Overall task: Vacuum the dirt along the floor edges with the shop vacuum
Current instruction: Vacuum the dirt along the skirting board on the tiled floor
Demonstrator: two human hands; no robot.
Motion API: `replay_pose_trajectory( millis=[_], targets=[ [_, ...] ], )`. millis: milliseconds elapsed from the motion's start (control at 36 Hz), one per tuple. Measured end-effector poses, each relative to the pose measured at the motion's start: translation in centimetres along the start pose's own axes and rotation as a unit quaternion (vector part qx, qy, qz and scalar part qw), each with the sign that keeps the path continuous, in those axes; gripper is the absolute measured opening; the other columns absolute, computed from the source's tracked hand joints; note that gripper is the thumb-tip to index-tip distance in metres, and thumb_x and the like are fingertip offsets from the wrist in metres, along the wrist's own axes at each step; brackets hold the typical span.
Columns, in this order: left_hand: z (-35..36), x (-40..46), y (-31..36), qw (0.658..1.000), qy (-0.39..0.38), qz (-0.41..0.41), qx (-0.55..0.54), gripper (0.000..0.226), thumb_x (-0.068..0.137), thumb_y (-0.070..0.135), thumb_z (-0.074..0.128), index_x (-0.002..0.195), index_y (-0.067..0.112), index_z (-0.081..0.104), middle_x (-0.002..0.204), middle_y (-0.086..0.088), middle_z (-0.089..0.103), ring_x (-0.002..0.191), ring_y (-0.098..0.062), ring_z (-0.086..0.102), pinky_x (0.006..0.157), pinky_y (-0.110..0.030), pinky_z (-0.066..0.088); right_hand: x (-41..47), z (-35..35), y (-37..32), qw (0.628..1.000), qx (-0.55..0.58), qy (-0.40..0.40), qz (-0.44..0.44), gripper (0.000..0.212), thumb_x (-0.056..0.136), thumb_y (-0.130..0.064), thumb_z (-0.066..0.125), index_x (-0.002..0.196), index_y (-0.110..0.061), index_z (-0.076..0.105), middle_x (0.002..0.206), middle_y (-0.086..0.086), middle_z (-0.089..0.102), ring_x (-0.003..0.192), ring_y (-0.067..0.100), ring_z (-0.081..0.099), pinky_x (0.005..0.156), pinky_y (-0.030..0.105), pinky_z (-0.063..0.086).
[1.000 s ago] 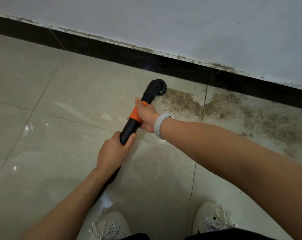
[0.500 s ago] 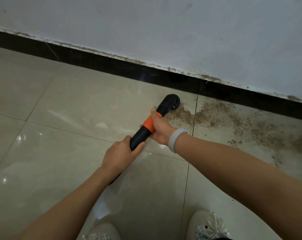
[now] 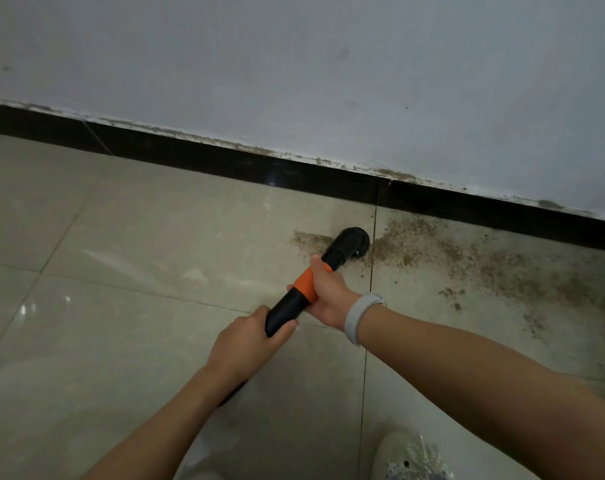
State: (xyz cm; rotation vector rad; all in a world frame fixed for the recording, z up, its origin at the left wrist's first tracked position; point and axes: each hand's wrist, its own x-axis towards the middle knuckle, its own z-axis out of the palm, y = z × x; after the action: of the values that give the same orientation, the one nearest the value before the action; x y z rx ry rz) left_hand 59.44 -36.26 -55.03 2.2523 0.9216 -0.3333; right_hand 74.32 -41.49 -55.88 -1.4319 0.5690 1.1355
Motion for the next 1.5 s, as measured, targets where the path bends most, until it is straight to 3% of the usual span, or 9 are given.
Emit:
replay_pose_trajectory(
  millis=[250,528,694,806,917,1056,1194,1333,1500],
  targets=[
    [-0.1,-1.3,-0.6,1.000,0.016,-0.006,-0.017,0.038,0.088,0.061,0.049,0.082,0.024,0.045,0.071,0.005,0.058,0.065,-0.016,0.057,0.053,-0.028,0.037,-0.6,0.4,0.5,0.999,-0.005,-0.031,0.012,0.038,0.098,-0.039,0.049,0.117,-0.009,0.037,0.113,0.015,0.052,0.077,0.029,0.063,0.061,0.043,0.050],
    [-1.7,-2.9,-3.8,0.993,0.085,-0.073,-0.027,0.039,0.087,0.060,0.050,0.084,0.021,0.047,0.068,0.002,0.057,0.063,-0.018,0.057,0.053,-0.031,0.038,-1.3,5.2,1.8,0.994,-0.051,-0.096,0.026,0.033,0.099,-0.037,0.048,0.111,-0.008,0.037,0.094,0.009,0.051,0.077,0.025,0.060,0.082,0.044,0.051],
    [-3.0,-3.8,-6.6,0.978,0.148,-0.118,-0.086,0.037,0.085,0.059,0.053,0.078,0.023,0.050,0.061,-0.001,0.059,0.057,-0.020,0.058,0.054,-0.033,0.044,-0.9,10.1,3.3,0.989,-0.091,-0.115,0.018,0.045,0.095,-0.043,0.053,0.124,-0.010,0.040,0.118,0.013,0.054,0.108,0.031,0.060,0.094,0.050,0.051],
    [-3.8,-3.9,-8.3,0.969,0.172,-0.143,-0.101,0.038,0.083,0.062,0.053,0.075,0.025,0.053,0.059,-0.002,0.061,0.057,-0.022,0.061,0.059,-0.039,0.052,-1.1,12.4,4.0,0.986,-0.104,-0.130,0.015,0.048,0.095,-0.045,0.053,0.125,-0.010,0.040,0.122,0.013,0.055,0.106,0.031,0.062,0.092,0.050,0.052],
    [-3.5,-4.3,-9.0,0.971,0.153,-0.155,-0.094,0.039,0.083,0.062,0.053,0.075,0.024,0.053,0.061,-0.002,0.061,0.057,-0.021,0.061,0.056,-0.034,0.048,-0.7,12.3,5.3,0.985,-0.109,-0.127,0.034,0.047,0.094,-0.047,0.053,0.124,-0.011,0.043,0.126,0.013,0.055,0.110,0.031,0.060,0.092,0.048,0.052],
    [-2.4,-5.0,-8.4,0.977,0.130,-0.152,-0.069,0.037,0.087,0.056,0.053,0.076,0.021,0.051,0.063,-0.002,0.059,0.057,-0.019,0.056,0.049,-0.030,0.035,-0.1,10.6,6.3,0.985,-0.111,-0.124,0.050,0.030,0.095,-0.045,0.052,0.101,-0.016,0.043,0.124,0.014,0.055,0.112,0.031,0.059,0.095,0.049,0.051],
    [-2.6,-4.0,-8.1,0.979,0.123,-0.146,-0.073,0.038,0.087,0.058,0.053,0.077,0.022,0.051,0.064,-0.001,0.059,0.058,-0.018,0.057,0.051,-0.030,0.038,0.0,10.8,5.4,0.984,-0.118,-0.126,0.035,0.037,0.095,-0.046,0.052,0.112,-0.014,0.042,0.123,0.013,0.055,0.113,0.032,0.059,0.095,0.051,0.050],
    [-2.8,-2.3,-7.3,0.983,0.103,-0.132,-0.079,0.041,0.084,0.065,0.050,0.080,0.024,0.051,0.065,0.000,0.062,0.058,-0.019,0.061,0.053,-0.030,0.044,0.2,10.0,3.4,0.989,-0.102,-0.107,0.019,0.030,0.097,-0.042,0.050,0.104,-0.014,0.042,0.101,0.008,0.053,0.111,0.033,0.060,0.094,0.052,0.050],
    [-2.0,-3.7,-7.0,0.987,0.089,-0.120,-0.054,0.037,0.086,0.060,0.052,0.079,0.024,0.049,0.064,0.002,0.058,0.058,-0.013,0.056,0.050,-0.028,0.036,-0.1,8.3,5.0,0.991,-0.095,-0.091,0.027,0.035,0.098,-0.042,0.049,0.114,-0.012,0.041,0.100,0.009,0.054,0.098,0.030,0.064,0.092,0.048,0.053]
  ],
)
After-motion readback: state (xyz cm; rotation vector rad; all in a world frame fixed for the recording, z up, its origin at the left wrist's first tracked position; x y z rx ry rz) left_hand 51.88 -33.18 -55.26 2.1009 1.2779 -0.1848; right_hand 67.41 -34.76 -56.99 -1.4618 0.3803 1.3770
